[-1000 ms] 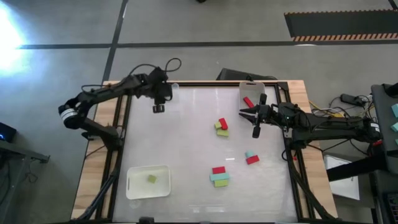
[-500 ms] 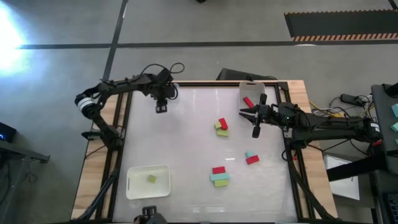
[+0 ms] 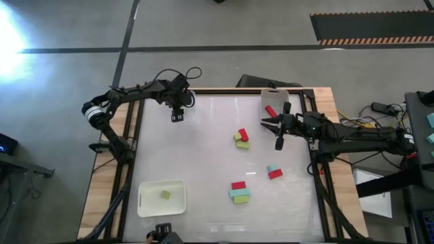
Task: Sort & place blocks by color
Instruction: Put the top blue block into the transparent bin, then put the top red block into the gray bin
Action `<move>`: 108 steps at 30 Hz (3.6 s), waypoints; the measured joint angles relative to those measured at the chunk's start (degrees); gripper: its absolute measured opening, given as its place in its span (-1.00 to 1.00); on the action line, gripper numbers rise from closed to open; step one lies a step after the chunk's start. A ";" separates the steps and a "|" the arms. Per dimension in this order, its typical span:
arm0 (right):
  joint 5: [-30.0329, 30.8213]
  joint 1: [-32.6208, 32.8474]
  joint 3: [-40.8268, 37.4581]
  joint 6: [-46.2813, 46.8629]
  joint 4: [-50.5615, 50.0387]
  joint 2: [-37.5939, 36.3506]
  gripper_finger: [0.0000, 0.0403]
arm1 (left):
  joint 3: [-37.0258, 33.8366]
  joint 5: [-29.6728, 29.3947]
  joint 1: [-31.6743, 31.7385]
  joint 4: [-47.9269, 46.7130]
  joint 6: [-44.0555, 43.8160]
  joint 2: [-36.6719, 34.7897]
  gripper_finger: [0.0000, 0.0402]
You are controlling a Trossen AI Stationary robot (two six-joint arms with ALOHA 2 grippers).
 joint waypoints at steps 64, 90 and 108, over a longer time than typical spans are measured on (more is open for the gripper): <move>3.16 0.00 37.22 9.90 -36.52 45.71 -0.71 | -26.19 -3.77 -38.51 44.04 -16.38 -34.87 0.04; 4.53 1.02 42.80 49.53 -50.17 57.36 -0.03 | -26.23 -3.77 -38.51 43.55 -16.48 -34.85 0.04; 6.22 1.14 42.80 52.04 -50.19 63.17 -0.05 | -26.26 -3.77 -38.51 43.53 -16.48 -34.82 0.04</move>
